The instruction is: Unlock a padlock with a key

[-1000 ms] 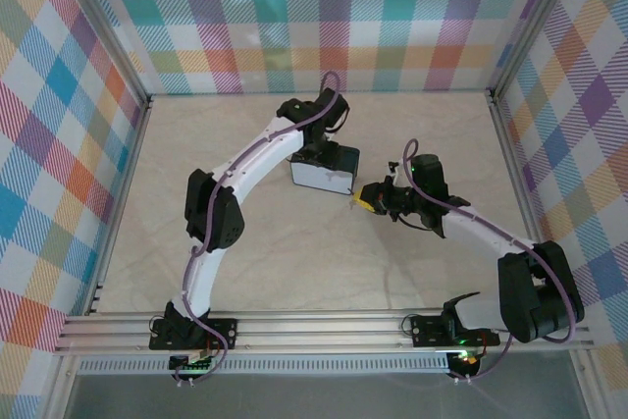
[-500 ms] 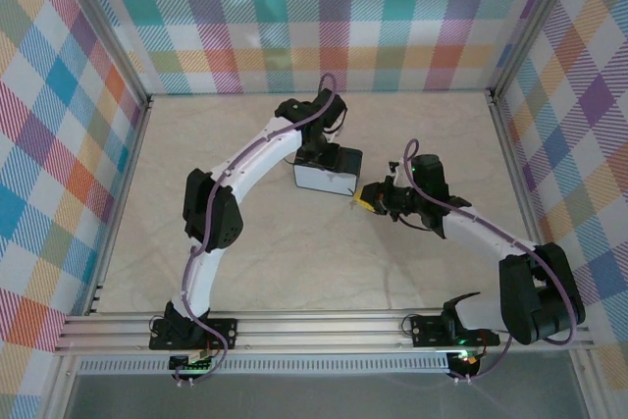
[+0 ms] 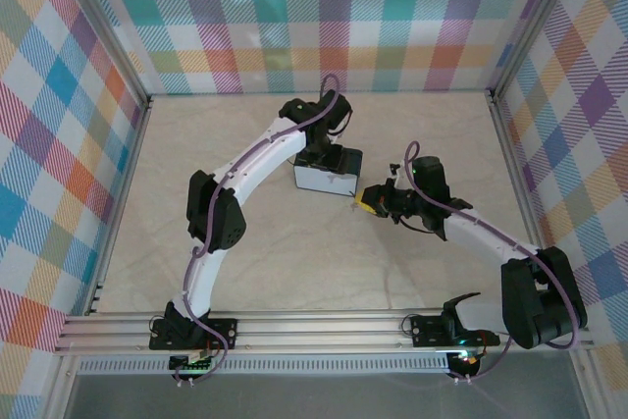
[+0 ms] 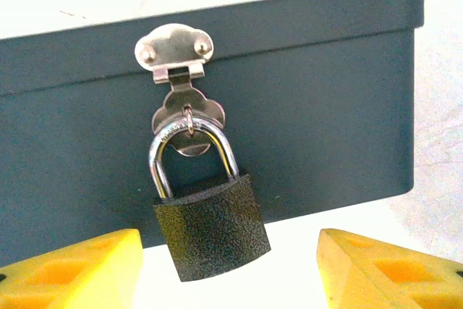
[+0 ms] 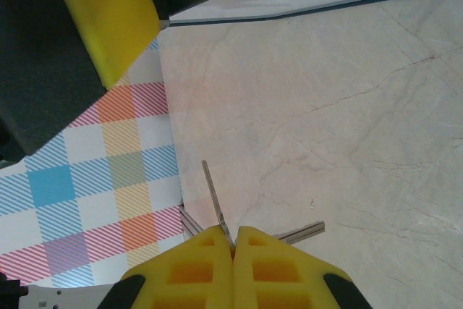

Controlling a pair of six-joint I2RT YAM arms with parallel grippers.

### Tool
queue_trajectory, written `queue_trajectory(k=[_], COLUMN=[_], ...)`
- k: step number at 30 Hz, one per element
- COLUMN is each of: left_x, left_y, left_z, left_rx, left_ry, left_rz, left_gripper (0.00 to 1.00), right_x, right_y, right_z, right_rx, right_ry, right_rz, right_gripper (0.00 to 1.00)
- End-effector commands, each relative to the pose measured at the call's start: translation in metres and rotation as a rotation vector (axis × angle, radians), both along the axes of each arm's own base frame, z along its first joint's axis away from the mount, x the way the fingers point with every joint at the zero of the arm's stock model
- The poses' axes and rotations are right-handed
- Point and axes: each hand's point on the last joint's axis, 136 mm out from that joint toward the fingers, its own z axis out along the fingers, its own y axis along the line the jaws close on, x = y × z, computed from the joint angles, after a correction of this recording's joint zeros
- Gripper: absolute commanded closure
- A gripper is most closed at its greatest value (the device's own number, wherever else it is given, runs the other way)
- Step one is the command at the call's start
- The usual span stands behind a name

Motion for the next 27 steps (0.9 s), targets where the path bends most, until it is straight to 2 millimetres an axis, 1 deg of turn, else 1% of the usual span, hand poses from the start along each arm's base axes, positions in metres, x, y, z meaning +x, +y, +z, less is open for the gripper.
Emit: queue_trajectory(k=[1, 6, 10, 13, 18, 21, 24, 27], left_x=[0.002, 0.009, 0.011, 0.009, 0.006, 0.002, -0.003, -0.011], left_y=[0.008, 0.004, 0.002, 0.001, 0.007, 0.016, 0.027, 0.034], left_z=[0.004, -0.007, -0.015, -0.017, -0.011, -0.008, -0.004, 0.000], left_rx=[0.050, 0.062, 0.066, 0.070, 0.101, 0.130, 0.137, 0.091], left_ry=[-0.016, -0.012, -0.001, 0.004, -0.018, -0.029, -0.030, -0.015], left_rz=[0.013, 0.015, 0.023, 0.031, 0.094, 0.178, 0.287, 0.417], left_gripper=[0.35, 0.38, 0.43, 0.51, 0.64, 0.72, 0.74, 0.76], right_x=[0.000, 0.000, 0.000, -0.001, -0.001, -0.002, -0.002, -0.004], right_y=[-0.001, 0.001, 0.001, 0.000, 0.000, 0.000, 0.000, 0.000], right_z=[0.003, 0.001, 0.003, 0.002, 0.000, -0.001, -0.001, 0.000], right_rx=[0.001, 0.006, 0.006, 0.002, -0.001, -0.006, -0.009, -0.008], right_ry=[-0.022, -0.016, -0.022, -0.020, -0.021, -0.024, -0.029, -0.038], right_rz=[-0.002, -0.001, -0.001, 0.000, 0.001, 0.005, 0.013, 0.024], right_gripper=[1.00, 1.00, 1.00, 1.00, 1.00, 1.00, 1.00, 1.00])
